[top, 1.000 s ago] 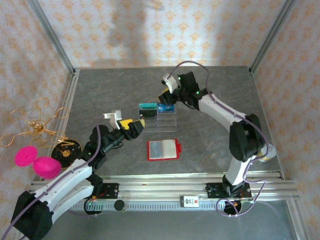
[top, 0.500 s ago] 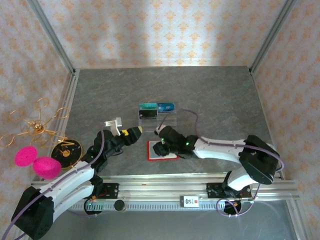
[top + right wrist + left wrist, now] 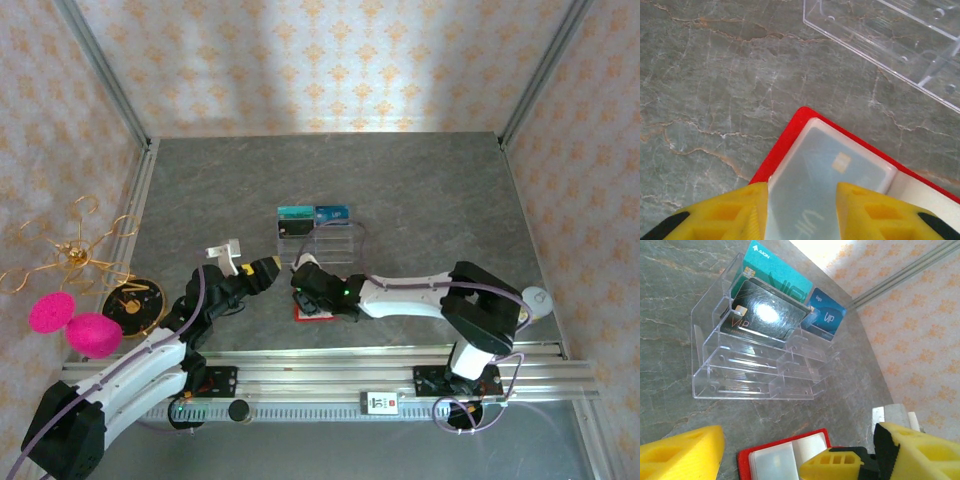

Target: Take the credit cards out of the card holder

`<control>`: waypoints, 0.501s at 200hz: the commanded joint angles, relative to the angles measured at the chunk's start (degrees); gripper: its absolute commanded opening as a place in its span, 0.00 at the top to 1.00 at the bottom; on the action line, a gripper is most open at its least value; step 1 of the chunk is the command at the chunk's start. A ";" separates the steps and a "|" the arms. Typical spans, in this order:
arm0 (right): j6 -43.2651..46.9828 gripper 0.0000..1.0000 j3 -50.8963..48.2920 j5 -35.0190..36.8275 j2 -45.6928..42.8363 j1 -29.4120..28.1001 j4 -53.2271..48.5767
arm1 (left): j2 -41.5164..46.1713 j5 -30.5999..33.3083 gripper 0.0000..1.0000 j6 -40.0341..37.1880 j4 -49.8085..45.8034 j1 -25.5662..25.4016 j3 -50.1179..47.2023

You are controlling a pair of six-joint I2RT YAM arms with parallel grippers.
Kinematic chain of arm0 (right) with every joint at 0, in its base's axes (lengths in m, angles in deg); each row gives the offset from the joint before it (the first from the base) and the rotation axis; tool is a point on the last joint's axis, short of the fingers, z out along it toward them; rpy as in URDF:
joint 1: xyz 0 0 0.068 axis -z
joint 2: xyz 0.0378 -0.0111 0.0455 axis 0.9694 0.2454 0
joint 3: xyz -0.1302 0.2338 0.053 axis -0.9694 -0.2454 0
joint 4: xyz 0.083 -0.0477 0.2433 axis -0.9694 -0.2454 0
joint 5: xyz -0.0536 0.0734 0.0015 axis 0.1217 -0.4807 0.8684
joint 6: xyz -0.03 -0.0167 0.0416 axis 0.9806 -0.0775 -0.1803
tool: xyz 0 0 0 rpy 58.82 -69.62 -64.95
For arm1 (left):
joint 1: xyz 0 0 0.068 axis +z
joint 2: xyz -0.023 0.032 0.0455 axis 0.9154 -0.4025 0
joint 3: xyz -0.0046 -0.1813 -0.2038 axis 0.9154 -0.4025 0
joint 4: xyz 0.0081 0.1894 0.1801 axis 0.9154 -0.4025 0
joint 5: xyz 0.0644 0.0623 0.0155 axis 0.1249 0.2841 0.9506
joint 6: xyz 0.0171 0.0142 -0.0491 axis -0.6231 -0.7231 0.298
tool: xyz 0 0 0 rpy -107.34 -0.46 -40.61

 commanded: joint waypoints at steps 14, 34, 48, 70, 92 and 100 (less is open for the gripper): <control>0.00 0.61 0.06 2.09 3.51 -0.57 -3.27 | 0.69 0.13 0.25 -0.08 -0.01 0.45 -0.90; -0.88 0.67 -0.37 2.39 5.09 -0.66 -3.87 | 0.52 -0.56 0.28 -0.35 0.59 0.39 -1.24; -1.54 0.74 -0.58 1.32 5.40 -0.64 -3.39 | -0.02 -1.72 0.32 -0.51 1.32 0.32 -1.41; -2.84 0.93 -1.31 0.68 4.65 -0.66 -1.57 | -2.13 -2.14 0.38 -0.53 2.17 -0.96 -1.52; -5.21 1.00 -3.27 0.47 2.15 -0.51 2.89 | -4.95 -0.79 0.43 -0.02 3.62 -4.44 -1.85; -6.30 1.00 -4.55 -0.28 0.53 -0.33 5.46 | -6.00 0.02 0.47 0.16 4.23 -5.90 -1.96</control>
